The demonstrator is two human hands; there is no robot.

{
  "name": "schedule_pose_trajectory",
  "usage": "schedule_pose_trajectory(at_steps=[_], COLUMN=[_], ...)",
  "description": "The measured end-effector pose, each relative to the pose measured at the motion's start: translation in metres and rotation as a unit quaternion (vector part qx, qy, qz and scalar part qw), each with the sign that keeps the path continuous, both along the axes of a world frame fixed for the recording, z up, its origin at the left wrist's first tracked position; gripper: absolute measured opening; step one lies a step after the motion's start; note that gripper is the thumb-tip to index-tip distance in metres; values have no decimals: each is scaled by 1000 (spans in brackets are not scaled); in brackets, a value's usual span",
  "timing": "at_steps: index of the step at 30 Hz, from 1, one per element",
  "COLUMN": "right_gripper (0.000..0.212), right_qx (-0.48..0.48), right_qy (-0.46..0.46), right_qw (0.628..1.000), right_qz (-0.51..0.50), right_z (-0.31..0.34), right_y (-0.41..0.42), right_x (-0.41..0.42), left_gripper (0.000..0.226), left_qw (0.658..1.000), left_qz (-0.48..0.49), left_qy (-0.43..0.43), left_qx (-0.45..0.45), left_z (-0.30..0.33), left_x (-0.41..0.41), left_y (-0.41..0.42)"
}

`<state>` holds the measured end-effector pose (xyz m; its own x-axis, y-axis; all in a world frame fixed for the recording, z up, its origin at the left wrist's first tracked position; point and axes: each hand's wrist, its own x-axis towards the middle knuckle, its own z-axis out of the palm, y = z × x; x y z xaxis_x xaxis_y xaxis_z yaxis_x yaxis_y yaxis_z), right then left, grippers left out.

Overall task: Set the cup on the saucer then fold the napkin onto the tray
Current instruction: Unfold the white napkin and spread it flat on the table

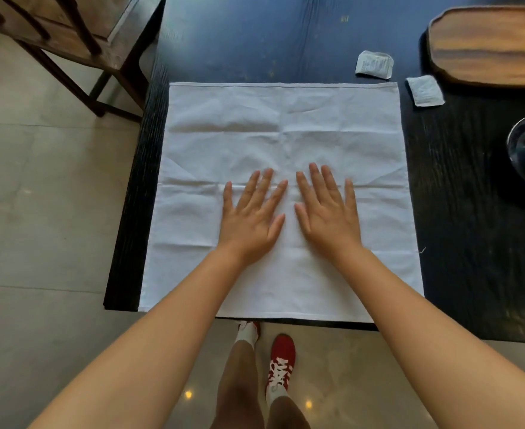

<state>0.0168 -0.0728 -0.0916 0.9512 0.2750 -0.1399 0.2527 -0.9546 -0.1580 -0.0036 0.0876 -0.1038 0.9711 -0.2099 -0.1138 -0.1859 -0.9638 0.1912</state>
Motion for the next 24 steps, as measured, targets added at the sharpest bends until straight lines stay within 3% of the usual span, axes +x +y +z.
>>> schedule_pose_trajectory(at_steps=[4, 8, 13, 19, 24], right_gripper=[67, 74, 72, 62, 63], right_qx=[-9, -50, -54, 15, 0], right_qy=[7, 10, 10, -48, -2], right_qw=[1000, 995, 990, 998, 1000], right_qz=[1, -86, -128, -34, -9], right_z=[-5, 2, 12, 12, -3], right_y=[-42, -87, -75, 1, 25], right_x=[4, 15, 15, 77, 127], left_gripper=[66, 72, 74, 60, 62], left_qw=[1000, 997, 983, 995, 997], left_qz=[12, 80, 181, 10, -51], left_qy=[-2, 6, -13, -98, -56], left_qx=[-7, -9, 9, -24, 26], left_z=[-3, -5, 2, 19, 0], left_x=[2, 7, 12, 95, 144], left_y=[41, 93, 94, 33, 27])
